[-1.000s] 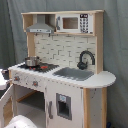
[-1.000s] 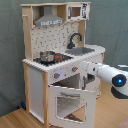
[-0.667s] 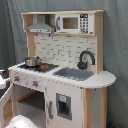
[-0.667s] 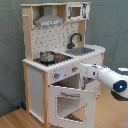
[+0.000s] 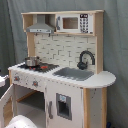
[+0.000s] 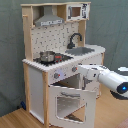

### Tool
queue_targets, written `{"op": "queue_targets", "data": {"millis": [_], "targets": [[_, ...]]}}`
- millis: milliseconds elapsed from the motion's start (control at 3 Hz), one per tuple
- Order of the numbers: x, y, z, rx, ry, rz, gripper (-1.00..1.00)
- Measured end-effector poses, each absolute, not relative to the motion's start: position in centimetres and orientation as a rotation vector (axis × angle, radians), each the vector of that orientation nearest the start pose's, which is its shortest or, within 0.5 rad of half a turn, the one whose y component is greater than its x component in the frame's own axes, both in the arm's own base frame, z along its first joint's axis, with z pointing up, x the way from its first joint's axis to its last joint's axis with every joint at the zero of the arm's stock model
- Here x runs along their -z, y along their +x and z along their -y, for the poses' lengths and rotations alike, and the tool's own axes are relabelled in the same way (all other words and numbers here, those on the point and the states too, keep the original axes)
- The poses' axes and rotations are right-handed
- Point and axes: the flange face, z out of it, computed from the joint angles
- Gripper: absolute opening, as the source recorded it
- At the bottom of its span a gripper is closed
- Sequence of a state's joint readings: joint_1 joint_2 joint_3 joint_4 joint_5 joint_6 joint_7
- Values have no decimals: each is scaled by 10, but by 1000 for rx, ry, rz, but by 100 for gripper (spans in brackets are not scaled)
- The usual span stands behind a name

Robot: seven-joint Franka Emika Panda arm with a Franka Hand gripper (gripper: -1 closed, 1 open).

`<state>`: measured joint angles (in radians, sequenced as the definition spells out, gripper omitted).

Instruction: Play with the kitchen

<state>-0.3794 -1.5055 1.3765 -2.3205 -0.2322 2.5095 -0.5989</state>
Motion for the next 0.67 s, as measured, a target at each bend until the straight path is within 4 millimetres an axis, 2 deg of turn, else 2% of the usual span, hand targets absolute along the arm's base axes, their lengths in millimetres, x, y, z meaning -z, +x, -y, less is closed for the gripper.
{"op": "queue_targets", "data": {"millis": [667], "targets": [[-423, 191, -460, -656, 780, -1292, 100]]}}
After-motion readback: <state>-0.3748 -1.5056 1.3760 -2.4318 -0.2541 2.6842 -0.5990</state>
